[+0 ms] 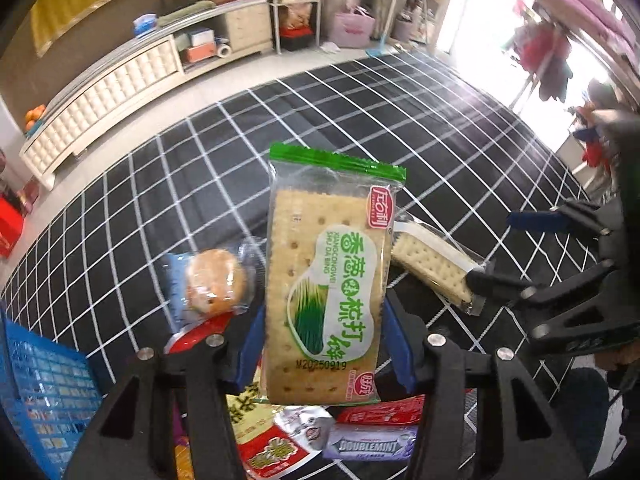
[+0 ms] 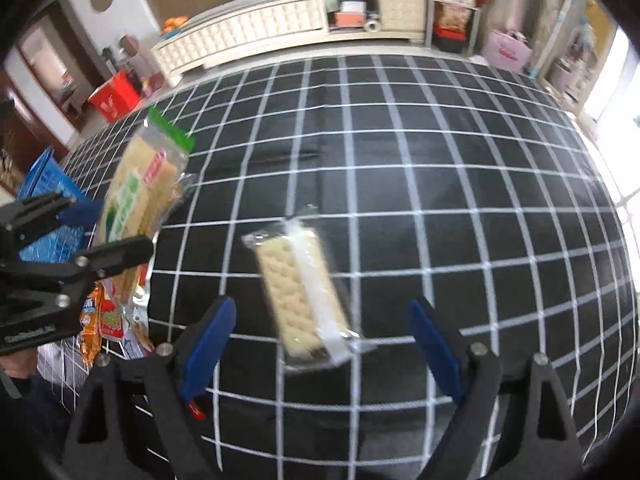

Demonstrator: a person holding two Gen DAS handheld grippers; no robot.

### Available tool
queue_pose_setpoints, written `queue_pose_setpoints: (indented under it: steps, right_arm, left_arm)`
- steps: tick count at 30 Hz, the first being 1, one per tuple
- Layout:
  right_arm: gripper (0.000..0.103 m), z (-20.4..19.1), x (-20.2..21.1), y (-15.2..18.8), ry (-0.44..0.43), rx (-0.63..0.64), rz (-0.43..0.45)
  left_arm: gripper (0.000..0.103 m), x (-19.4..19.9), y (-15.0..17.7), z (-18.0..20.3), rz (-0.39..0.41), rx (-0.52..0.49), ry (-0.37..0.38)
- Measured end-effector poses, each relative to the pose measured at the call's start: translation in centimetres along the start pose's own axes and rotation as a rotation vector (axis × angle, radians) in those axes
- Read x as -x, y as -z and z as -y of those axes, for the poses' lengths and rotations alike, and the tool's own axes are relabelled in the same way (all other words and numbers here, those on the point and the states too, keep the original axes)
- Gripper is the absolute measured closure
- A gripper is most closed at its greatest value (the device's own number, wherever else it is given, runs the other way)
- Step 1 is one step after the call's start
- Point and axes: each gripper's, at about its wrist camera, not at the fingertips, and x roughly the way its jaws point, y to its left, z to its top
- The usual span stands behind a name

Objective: Organize snacks
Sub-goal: 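Grasp the green-labelled cracker pack with the left tool while the right tool grasps a clear cracker pack, then carry both cracker packs over the blue basket and lower them inside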

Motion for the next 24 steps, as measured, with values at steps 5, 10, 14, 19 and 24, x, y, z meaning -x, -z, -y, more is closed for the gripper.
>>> queue_pose_setpoints:
  steps: [5,10,14,19,24]
  right_arm:
    - [0.012,-1.2,-2.1,-0.8,0.025,0.038,-0.022]
    - [0.012,-1.3,-3.4,-0.8,0.038,0.045,-0.046]
    - [0.013,-1.2,-4.4,-0.6,0.044,0.055,-0.065]
    - [0.041,-1.4,-4.5,0.0,0.078,0.08,-0.04]
    - [0.051,-1.7,-3.3,0.1,0.042,0.037,-0.013]
  left_arm:
    - [0.051,1.0,0.6,-1.3,0.024,0.027,-0.019]
    - [0.051,1.8,1.0,-2.3,0.045,0.055,-0.019]
    - [0.051,1.8,1.4,-2.7,0.047,0.057,-0.019]
    - [0.051,1.6,1.4,-3.1,0.042,0.082,-0.002]
    - [0.051,3.2,1.9,-3.6,0.065,0.104,-0.005]
